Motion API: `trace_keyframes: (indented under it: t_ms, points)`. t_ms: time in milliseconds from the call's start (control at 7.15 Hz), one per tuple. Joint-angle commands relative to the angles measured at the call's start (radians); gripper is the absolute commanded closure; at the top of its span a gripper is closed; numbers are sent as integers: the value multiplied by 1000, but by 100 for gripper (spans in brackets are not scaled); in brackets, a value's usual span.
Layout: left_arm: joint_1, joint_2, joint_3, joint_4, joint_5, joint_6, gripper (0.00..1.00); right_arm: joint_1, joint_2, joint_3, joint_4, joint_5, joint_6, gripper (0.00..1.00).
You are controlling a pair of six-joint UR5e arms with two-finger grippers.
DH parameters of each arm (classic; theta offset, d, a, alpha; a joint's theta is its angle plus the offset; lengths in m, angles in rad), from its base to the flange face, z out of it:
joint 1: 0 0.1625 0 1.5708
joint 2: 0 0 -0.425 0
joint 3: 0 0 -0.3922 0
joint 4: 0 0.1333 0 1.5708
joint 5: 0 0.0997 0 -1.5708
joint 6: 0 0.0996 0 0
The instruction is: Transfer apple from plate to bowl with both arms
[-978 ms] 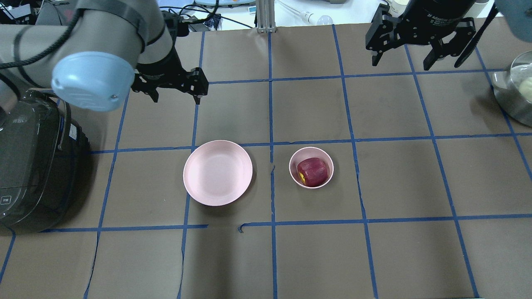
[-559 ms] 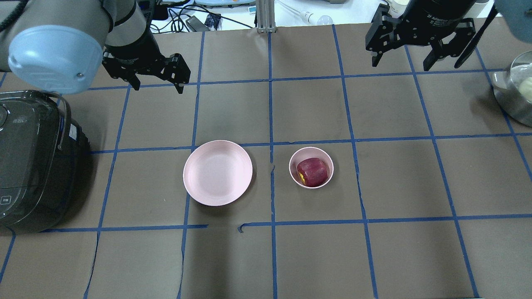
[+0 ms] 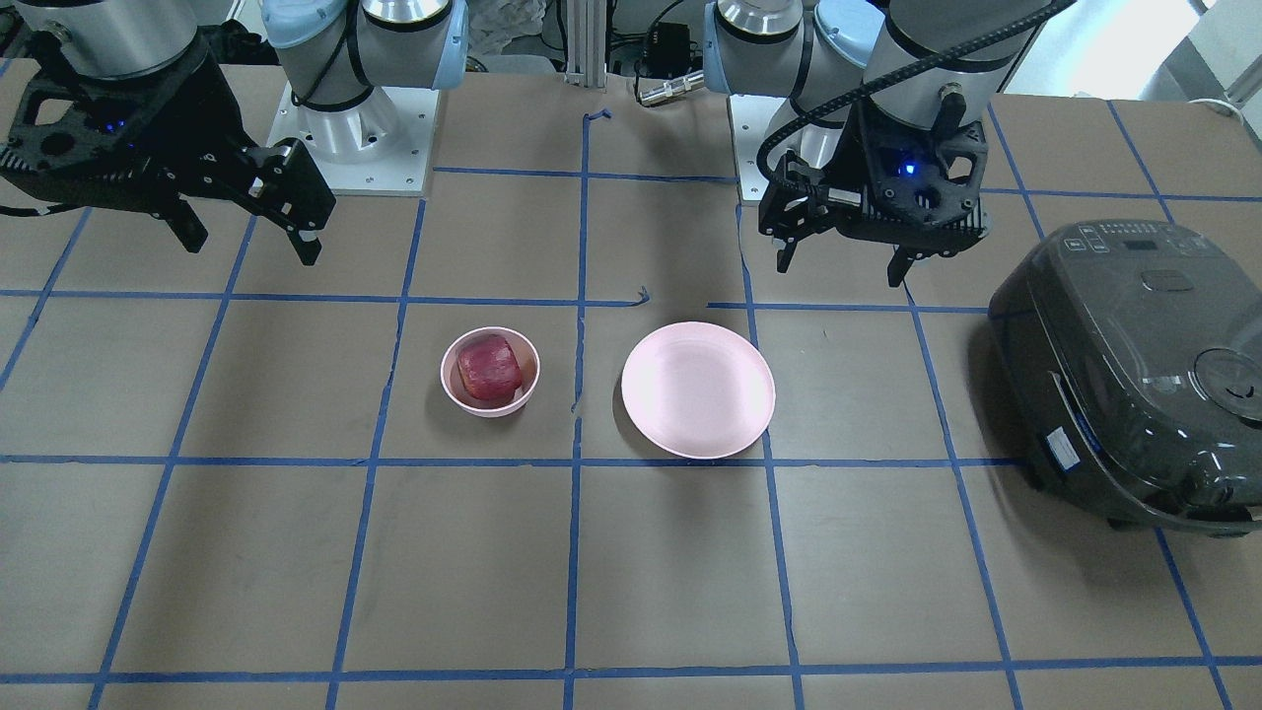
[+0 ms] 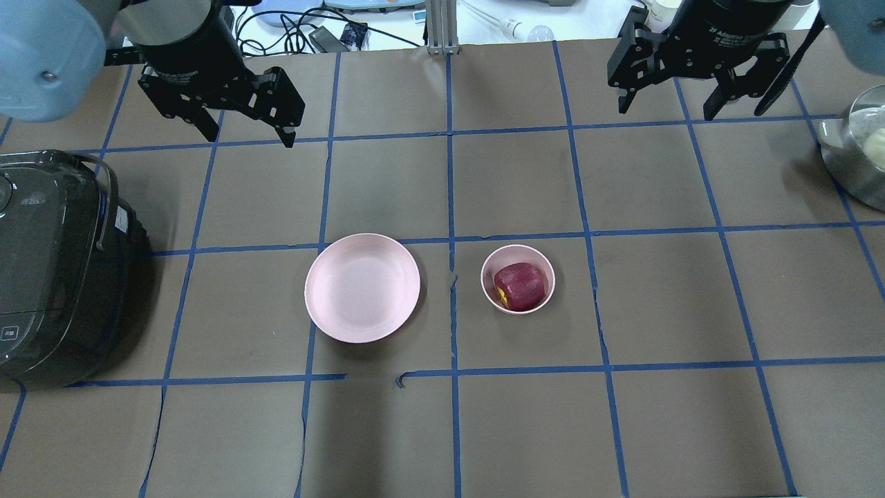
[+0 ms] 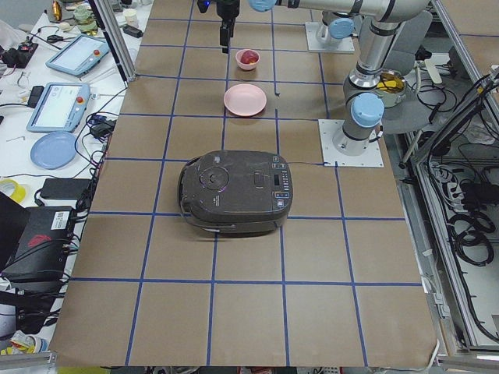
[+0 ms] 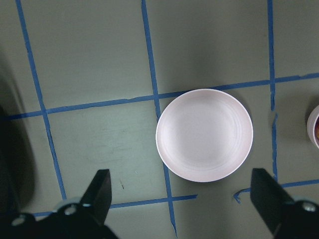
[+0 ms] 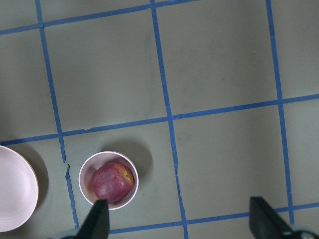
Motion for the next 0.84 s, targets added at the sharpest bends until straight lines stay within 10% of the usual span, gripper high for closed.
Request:
trace_keyframes:
  t_ms: [0, 699]
  points:
    - [3, 8, -5, 5, 0, 7, 0, 0, 0, -7, 1, 0, -1, 0]
    - [40, 35, -22, -15, 3, 45, 0, 0, 0, -7, 1, -2, 0, 0]
